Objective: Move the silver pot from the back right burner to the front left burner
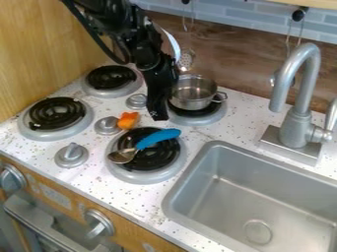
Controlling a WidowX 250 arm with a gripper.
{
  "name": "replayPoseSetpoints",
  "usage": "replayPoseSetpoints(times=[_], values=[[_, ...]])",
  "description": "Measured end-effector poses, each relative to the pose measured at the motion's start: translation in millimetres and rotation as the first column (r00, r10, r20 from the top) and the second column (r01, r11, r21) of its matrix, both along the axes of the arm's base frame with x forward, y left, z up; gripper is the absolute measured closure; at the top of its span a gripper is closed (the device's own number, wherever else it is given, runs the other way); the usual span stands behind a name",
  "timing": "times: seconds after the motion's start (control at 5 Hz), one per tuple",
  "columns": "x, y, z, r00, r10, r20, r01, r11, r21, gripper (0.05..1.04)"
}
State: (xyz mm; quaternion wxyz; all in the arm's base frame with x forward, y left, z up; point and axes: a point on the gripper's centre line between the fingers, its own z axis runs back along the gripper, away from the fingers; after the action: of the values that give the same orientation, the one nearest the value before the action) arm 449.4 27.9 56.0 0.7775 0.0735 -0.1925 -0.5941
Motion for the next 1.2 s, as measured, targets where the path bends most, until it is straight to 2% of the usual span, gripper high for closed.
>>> replayPoseSetpoints(times=[0.2,0.4,0.6,0.8,1.2], values=[[5.2,0.5,4.0,0.999,-0.001,0.033,0.001,1.000,0.003,0.089],[0.1,-5.7,11.4,0.998,0.000,0.060,0.001,1.000,-0.028,0.089],[-6.9,-10.1,29.3,0.995,-0.008,0.096,0.013,0.999,-0.049,0.089],[-4.7,-13.1,30.6,0.994,-0.027,0.108,0.031,0.999,-0.040,0.087],[21.0,-22.7,10.3,0.992,-0.048,0.113,0.054,0.997,-0.048,0.087]])
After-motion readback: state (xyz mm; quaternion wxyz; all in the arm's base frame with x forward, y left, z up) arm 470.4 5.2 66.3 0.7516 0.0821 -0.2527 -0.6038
